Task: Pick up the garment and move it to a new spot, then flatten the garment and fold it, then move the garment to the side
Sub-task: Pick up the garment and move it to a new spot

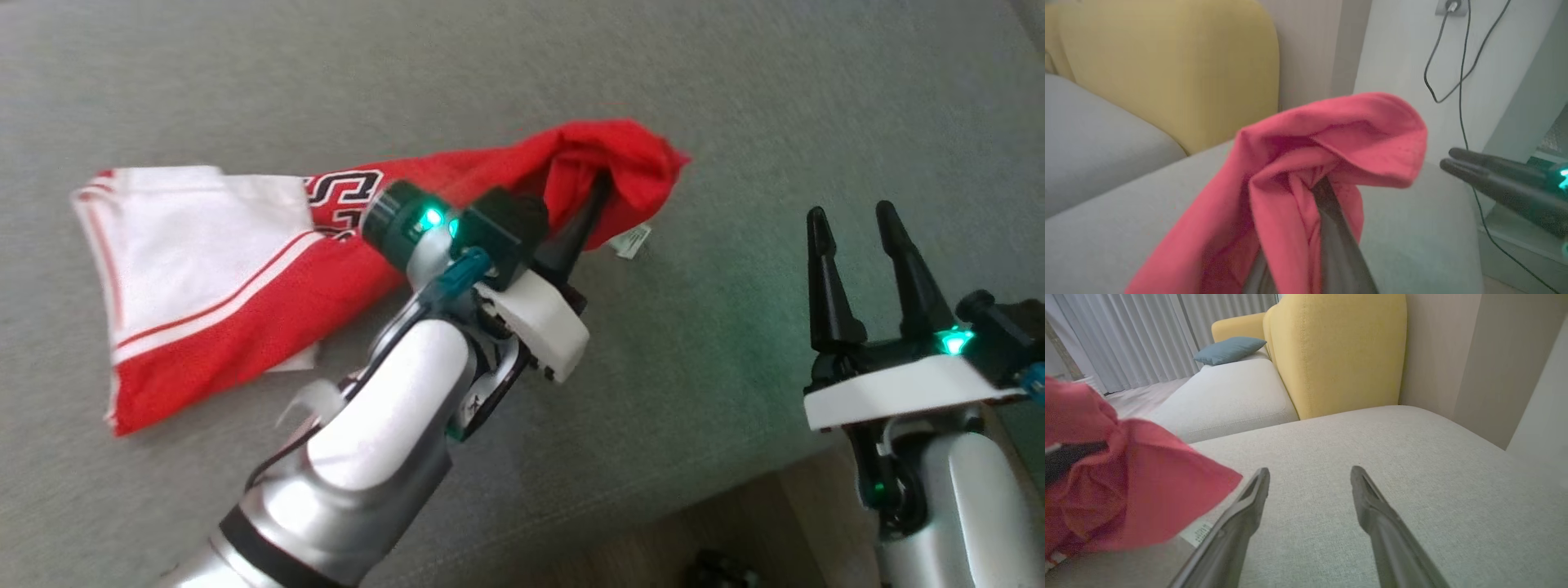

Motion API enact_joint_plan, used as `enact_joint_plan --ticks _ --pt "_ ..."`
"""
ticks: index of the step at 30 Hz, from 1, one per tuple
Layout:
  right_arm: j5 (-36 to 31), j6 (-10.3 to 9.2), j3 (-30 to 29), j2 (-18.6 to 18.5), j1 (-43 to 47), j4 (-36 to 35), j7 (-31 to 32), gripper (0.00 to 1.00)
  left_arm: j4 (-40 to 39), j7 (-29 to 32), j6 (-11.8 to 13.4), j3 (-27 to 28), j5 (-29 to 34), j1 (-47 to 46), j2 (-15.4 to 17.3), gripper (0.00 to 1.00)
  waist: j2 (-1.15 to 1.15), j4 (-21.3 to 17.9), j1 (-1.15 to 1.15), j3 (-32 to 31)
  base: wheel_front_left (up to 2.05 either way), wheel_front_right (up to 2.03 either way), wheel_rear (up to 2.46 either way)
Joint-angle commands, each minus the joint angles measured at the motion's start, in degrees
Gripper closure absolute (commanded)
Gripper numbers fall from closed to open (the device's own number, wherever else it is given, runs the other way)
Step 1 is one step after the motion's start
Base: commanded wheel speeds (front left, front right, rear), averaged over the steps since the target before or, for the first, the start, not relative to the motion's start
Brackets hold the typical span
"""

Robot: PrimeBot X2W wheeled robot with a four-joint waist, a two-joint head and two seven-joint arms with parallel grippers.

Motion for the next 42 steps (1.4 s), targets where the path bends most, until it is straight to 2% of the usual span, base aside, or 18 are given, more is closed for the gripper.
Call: enact_joint_plan --ticks 1,3,5,7,9,14,19,25,32,35,39,42 --pt "0.60 0.23 1.64 0.02 -2.07 -1.31 -1.18 0.00 0.65 0.78 0.41 0.15 -0.71 -1.95 0.05 1.00 0.00 -2.70 0.00 3.21 0.00 0.00 0.00" --pt "0.89 0.23 1.78 0.07 -2.49 -0.60 -1.92 0.00 3.27 1.40 0.22 -1.10 -1.19 -2.39 0.05 0.99 0.00 -2.82 0.00 3.84 0.00 0.00 0.00" --pt "1.07 0.23 1.87 0.10 -2.86 0.20 -2.45 0.00 5.58 2.07 -0.17 -2.25 -1.49 -2.56 0.04 0.65 0.00 -2.65 0.00 4.10 0.00 0.00 0.00" --pt "1.11 0.23 1.91 0.11 -3.18 0.93 -2.84 0.00 7.04 2.00 -0.45 -3.27 -1.49 -2.69 0.04 0.00 0.00 -2.13 0.00 4.02 0.00 0.00 0.00" --pt "1.02 0.23 1.89 0.12 -3.37 1.50 -3.08 0.00 7.77 1.33 -0.66 -4.06 -1.68 -2.52 0.04 0.00 0.00 -1.32 0.00 3.51 0.00 0.00 0.00" --pt "0.88 0.23 1.85 0.13 -3.29 2.21 -3.12 0.00 7.32 -1.87 0.64 -3.88 -2.03 -1.49 0.04 0.00 0.00 1.13 0.00 1.41 0.00 0.00 0.00" --pt "-0.12 0.23 1.11 0.14 -2.44 1.87 -2.05 0.00 4.51 -5.21 3.08 -2.50 -1.89 0.78 1.46 0.00 0.00 5.38 0.00 -1.51 0.00 0.00 0.00" --pt "-1.47 0.23 0.40 -0.31 -1.02 0.32 0.05 0.00 -0.10 -7.43 8.03 2.49 -2.60 5.33 4.99 0.00 0.00 10.54 0.00 -4.54 0.00 0.00 0.00" --pt "-2.39 0.23 -1.01 -0.86 1.35 -1.57 2.45 0.00 -5.14 -8.07 14.08 11.60 -3.73 11.84 9.23 0.00 0.00 15.27 0.00 -6.90 0.00 0.00 0.00" --pt "-2.74 0.23 -1.42 -0.99 2.20 -2.37 3.37 0.00 -7.84 -8.09 15.88 15.47 -2.82 14.52 11.10 0.00 0.00 16.74 0.00 -7.67 0.00 0.00 0.00" --pt "-2.98 0.23 -1.63 -0.99 3.23 -3.12 4.39 0.00 -10.55 -8.10 16.26 19.51 -2.00 18.16 12.91 0.00 0.00 17.86 0.00 -8.74 0.00 0.00 0.00" --pt "-3.04 0.23 -1.57 -1.04 4.05 -3.48 5.01 0.00 -11.68 -8.10 14.87 21.81 -2.46 20.69 13.43 0.00 0.00 18.13 0.00 -9.60 0.00 0.00 0.00"
